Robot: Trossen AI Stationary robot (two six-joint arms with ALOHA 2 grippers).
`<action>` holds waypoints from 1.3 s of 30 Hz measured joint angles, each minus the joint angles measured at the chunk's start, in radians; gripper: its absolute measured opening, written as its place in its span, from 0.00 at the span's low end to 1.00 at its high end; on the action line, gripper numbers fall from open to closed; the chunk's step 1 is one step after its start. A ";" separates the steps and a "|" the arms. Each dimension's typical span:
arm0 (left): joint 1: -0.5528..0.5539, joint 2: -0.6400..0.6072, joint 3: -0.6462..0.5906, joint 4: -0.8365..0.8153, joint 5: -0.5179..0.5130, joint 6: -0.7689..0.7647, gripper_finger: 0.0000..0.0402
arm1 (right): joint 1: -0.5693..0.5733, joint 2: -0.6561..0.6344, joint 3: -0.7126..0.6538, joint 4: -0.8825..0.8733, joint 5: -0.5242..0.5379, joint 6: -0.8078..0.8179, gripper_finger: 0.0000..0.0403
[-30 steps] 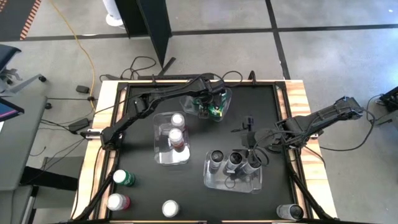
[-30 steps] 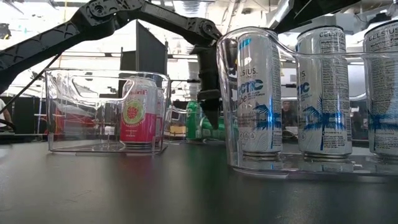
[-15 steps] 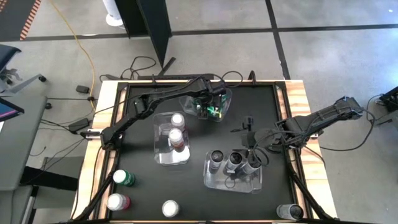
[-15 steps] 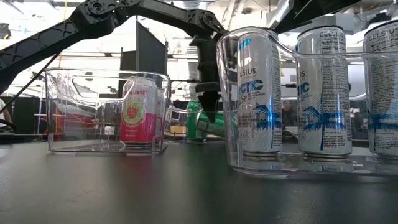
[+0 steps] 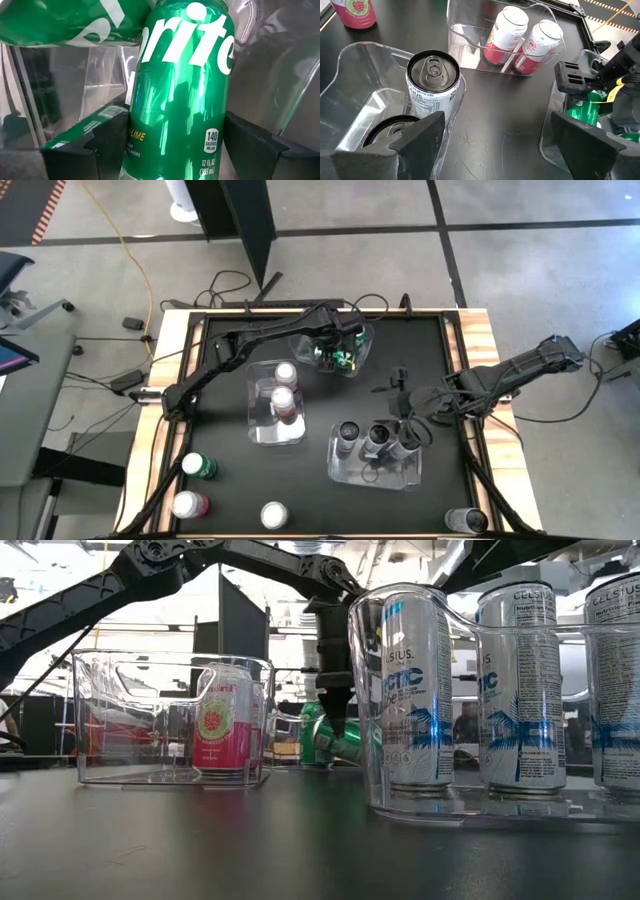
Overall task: Sort soda cans
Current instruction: Put the green soda can into the top transparent bin
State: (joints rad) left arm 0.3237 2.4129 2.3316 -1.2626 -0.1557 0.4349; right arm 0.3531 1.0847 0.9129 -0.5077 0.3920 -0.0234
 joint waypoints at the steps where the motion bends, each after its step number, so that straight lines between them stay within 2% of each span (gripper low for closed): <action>1: 0.000 -0.001 -0.009 0.003 0.001 -0.006 0.69 | 0.000 0.000 0.000 0.001 0.000 0.000 0.94; 25: -0.006 -0.021 0.020 0.005 0.021 -0.170 0.68 | 0.000 0.000 0.000 -0.005 0.001 -0.002 0.94; 30: -0.002 -0.040 0.021 -0.007 0.049 -0.247 0.66 | 0.000 0.000 0.000 -0.008 0.001 -0.003 0.94; 34: -0.007 -0.043 0.023 -0.005 0.047 -0.298 0.58 | 0.000 0.000 0.000 -0.009 0.001 -0.003 0.94; 39: -0.011 -0.048 0.024 0.000 0.047 -0.332 0.53 | 0.000 0.000 0.000 -0.008 0.001 -0.003 0.94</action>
State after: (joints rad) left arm 0.3126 2.3646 2.3554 -1.2629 -0.1083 0.1033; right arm 0.3531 1.0843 0.9128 -0.5159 0.3933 -0.0263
